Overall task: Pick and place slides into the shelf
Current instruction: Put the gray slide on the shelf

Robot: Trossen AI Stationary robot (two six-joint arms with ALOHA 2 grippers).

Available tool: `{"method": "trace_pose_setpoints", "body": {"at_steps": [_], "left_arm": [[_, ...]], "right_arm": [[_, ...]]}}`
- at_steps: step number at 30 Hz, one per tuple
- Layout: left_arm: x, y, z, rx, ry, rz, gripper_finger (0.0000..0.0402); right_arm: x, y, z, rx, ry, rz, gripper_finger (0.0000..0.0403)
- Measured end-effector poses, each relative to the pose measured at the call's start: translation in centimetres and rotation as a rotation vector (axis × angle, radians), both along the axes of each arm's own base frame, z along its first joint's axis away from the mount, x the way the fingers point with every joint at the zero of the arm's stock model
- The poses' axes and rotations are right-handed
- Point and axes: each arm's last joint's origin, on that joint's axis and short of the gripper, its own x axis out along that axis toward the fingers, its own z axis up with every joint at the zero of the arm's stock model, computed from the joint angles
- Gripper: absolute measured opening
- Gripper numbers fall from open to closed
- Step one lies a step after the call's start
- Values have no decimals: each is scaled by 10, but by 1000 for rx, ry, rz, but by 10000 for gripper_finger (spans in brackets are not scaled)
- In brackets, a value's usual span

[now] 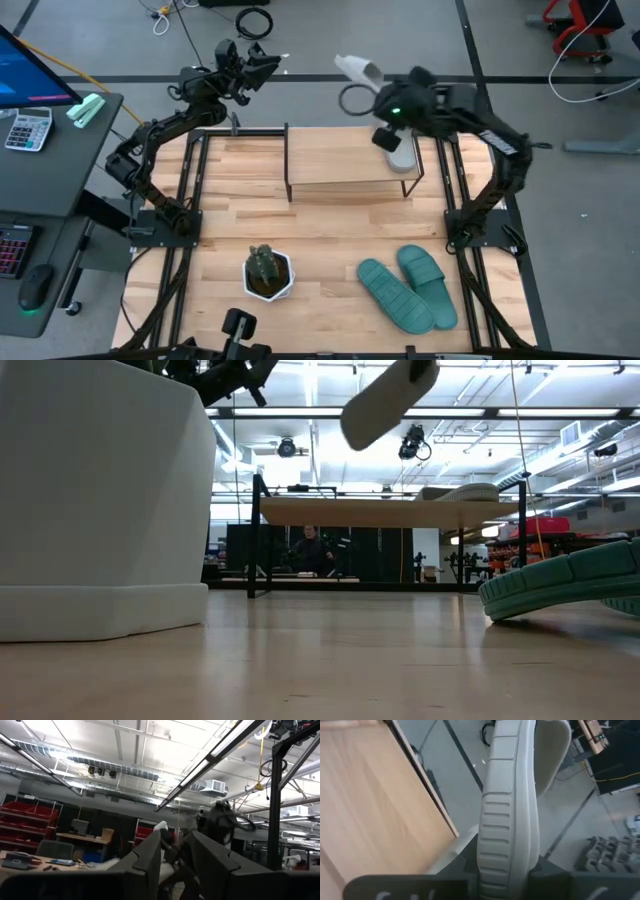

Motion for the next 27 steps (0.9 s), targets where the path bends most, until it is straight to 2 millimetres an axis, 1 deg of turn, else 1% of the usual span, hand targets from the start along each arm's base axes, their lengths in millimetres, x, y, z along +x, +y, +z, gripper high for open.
{"method": "trace_pose_setpoints", "body": {"at_steps": [4,8,16,22,27], "left_arm": [[0,0,0,-14,12,-23,110],[0,-1,0,-31,23,-47,111],[0,-1,-1,-60,36,-81,111],[-3,-6,4,-50,56,-121,109],[-6,-12,9,-19,75,-147,105]], "right_arm": [[18,-2,-16,3,68,-5,55],[37,-6,-37,59,133,-12,55],[61,-11,-63,121,191,-24,55],[65,-15,-68,109,223,-26,55],[60,-18,-63,80,220,-43,55]]}}
